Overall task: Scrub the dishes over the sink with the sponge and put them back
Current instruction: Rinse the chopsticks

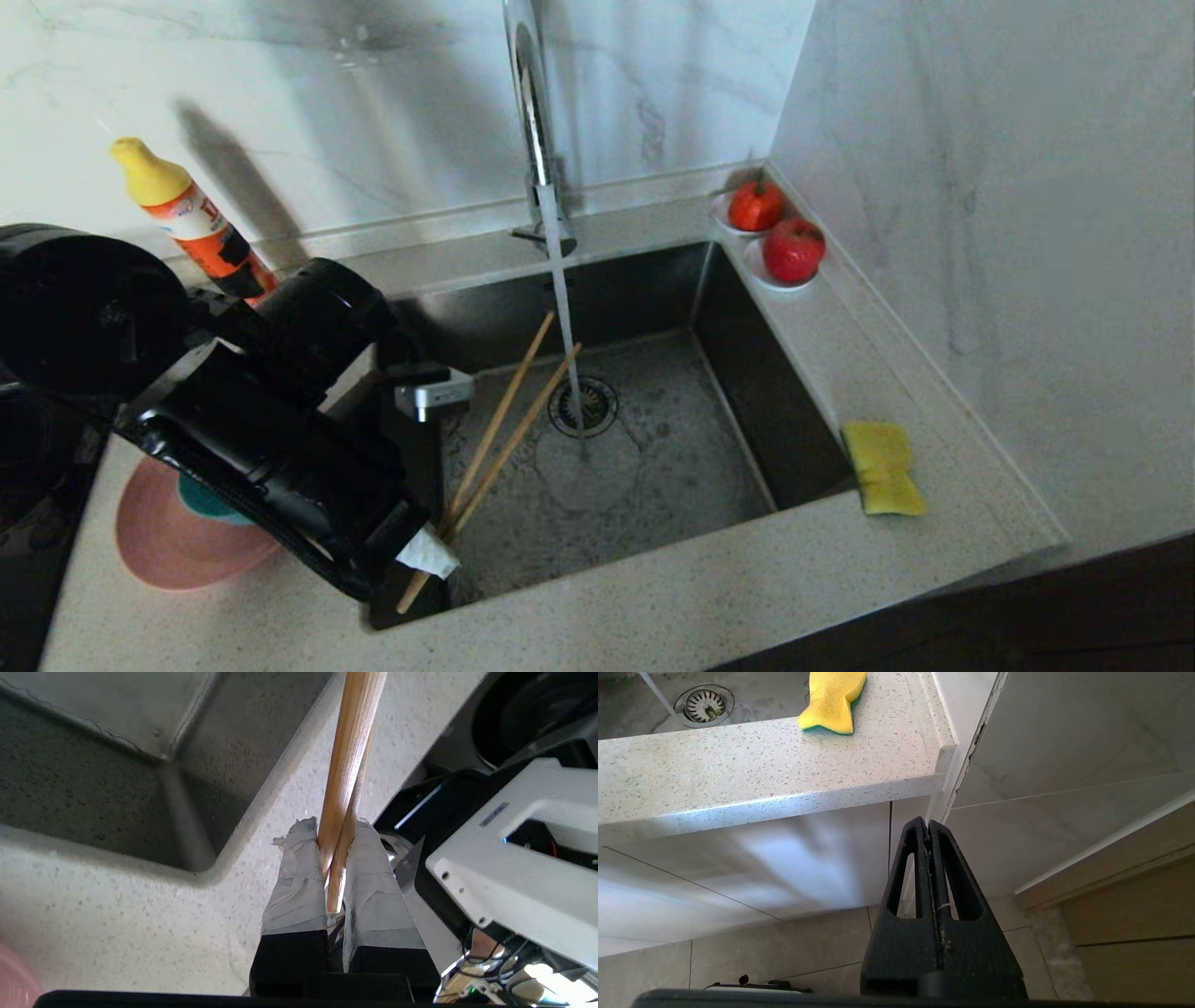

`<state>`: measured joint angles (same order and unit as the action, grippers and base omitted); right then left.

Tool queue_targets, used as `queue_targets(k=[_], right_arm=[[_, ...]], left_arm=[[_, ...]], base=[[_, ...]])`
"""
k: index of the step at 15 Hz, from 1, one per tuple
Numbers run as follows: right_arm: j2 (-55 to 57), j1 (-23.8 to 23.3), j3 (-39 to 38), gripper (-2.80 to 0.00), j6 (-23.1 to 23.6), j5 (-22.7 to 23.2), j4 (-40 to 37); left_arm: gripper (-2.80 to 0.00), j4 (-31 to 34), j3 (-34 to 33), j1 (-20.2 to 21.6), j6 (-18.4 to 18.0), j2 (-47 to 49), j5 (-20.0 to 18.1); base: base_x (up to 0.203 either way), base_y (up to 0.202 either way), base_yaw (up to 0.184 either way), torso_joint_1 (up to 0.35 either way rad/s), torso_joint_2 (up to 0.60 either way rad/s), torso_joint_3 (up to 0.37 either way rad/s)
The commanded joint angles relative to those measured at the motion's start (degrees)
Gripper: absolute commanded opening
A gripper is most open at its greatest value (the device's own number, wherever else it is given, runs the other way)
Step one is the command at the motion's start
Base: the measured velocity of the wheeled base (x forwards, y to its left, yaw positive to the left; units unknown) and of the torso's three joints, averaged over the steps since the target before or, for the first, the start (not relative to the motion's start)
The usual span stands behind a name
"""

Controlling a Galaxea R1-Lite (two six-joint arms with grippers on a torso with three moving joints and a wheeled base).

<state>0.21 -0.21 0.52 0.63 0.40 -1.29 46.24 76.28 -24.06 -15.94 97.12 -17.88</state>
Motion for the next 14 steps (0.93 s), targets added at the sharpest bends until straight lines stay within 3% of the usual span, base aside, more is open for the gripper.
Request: queue_targets(k=[1, 7, 14], right_arm=[[0.0, 0.0, 0.0, -2.80, 0.0, 0.0, 0.0], [0.0, 0.0, 0.0, -2.80, 0.0, 0.0, 0.1], [0.0, -0.1, 0.0, -2.80, 0.1, 0.0, 0.1]], left_arm=[[-2.80, -0.9, 0.9, 0.1, 0.9, 2.1, 0.0], [-2.80, -2.9, 8.7, 0.1, 8.6, 8.6, 1.6], [-2.80, -4.7, 15.8, 0.1, 14.0, 14.0, 4.9]], base=[[0.000, 0.000, 0.000, 0.000, 0.00, 0.000], [0.000, 0.000, 0.000, 0.000, 0.00, 0.000], [0.000, 0.000, 0.000, 0.000, 0.00, 0.000]])
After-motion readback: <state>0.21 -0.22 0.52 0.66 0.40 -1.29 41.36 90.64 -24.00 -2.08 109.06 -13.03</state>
